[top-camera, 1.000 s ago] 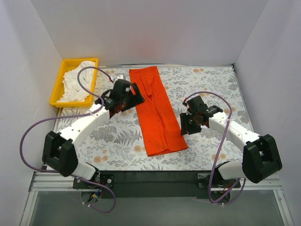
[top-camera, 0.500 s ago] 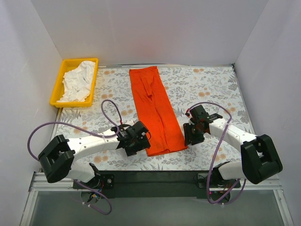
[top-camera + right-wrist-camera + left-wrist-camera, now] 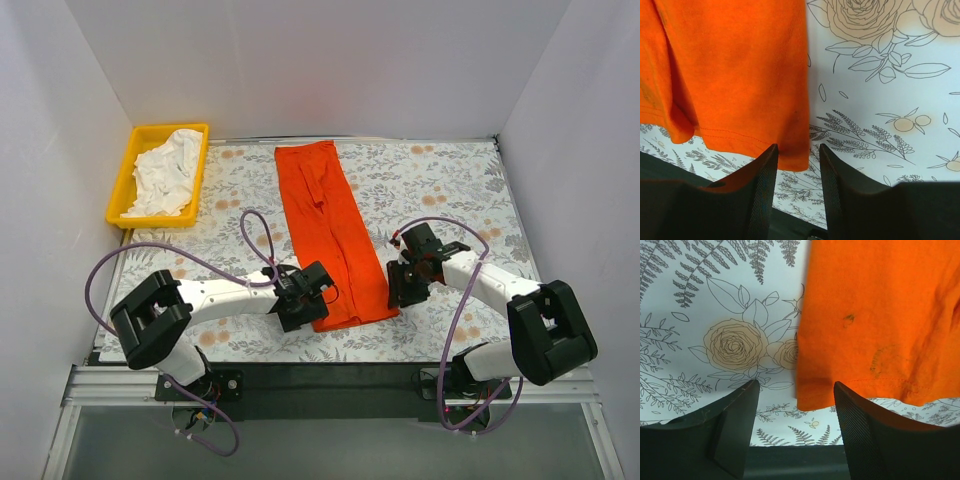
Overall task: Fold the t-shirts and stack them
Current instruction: Fold the tshirt
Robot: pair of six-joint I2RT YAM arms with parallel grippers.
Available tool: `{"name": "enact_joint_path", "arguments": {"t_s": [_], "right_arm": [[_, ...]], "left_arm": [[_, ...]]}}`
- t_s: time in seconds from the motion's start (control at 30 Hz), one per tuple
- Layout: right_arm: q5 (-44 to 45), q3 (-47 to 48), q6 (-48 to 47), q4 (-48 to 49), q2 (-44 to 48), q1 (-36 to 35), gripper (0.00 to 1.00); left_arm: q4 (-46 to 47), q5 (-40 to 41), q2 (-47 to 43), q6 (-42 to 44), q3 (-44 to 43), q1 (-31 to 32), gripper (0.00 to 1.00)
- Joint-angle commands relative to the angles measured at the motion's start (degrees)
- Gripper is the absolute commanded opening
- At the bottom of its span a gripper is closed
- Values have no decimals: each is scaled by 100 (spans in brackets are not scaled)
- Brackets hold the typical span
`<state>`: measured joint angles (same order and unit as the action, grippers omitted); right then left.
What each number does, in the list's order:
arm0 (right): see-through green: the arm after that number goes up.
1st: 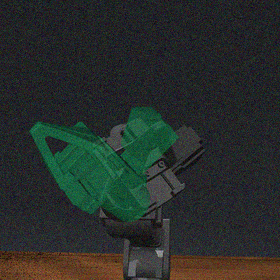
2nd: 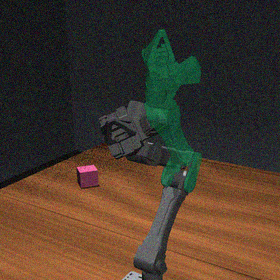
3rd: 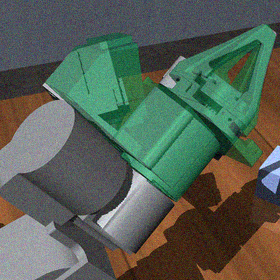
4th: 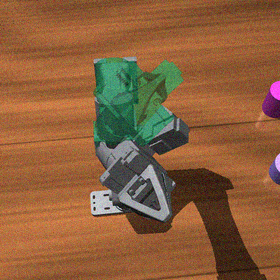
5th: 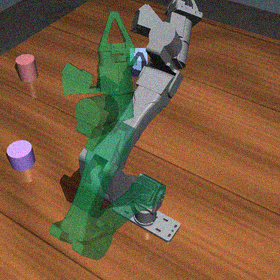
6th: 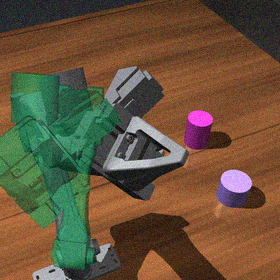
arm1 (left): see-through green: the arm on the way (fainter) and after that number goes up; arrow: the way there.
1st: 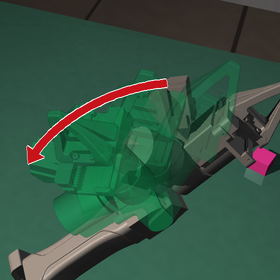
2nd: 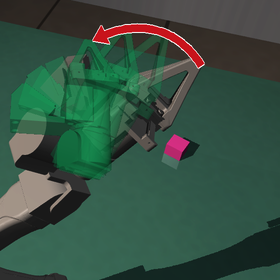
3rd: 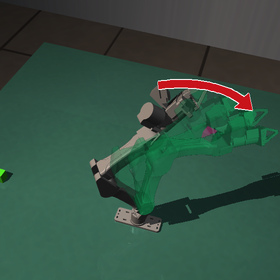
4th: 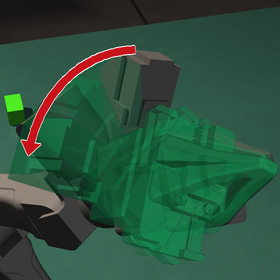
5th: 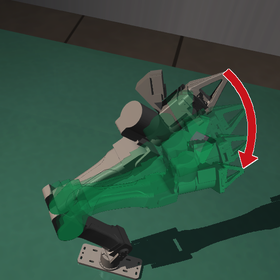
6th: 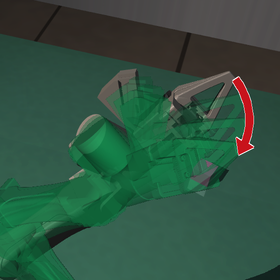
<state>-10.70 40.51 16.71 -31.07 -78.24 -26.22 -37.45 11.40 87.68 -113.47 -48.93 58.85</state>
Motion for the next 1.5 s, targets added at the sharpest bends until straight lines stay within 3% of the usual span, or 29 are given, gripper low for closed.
{"name": "enact_joint_path", "arguments": {"t_s": [0.0, 0.5, 1.0, 1.23, 1.47], "right_arm": [[-99, -113, 69, 127, -34, -6, 39], [-143, -395, 78, 75, -201, -190, 32], [375, -404, 148, -127, -69, -287, 29], [481, -413, 113, -154, -25, -287, 28], [630, -413, 87, -145, -7, -296, 27]], "left_arm": [[-52, 82, 100, -237, -179, 100, 57], [-359, -41, 540, -588, -319, 461, 54], [-421, -33, 610, -852, -144, 469, 54], [-745, 318, 162, -1116, -213, 470, 54], [-1045, 477, 539, -1177, -609, 513, 53]]}}
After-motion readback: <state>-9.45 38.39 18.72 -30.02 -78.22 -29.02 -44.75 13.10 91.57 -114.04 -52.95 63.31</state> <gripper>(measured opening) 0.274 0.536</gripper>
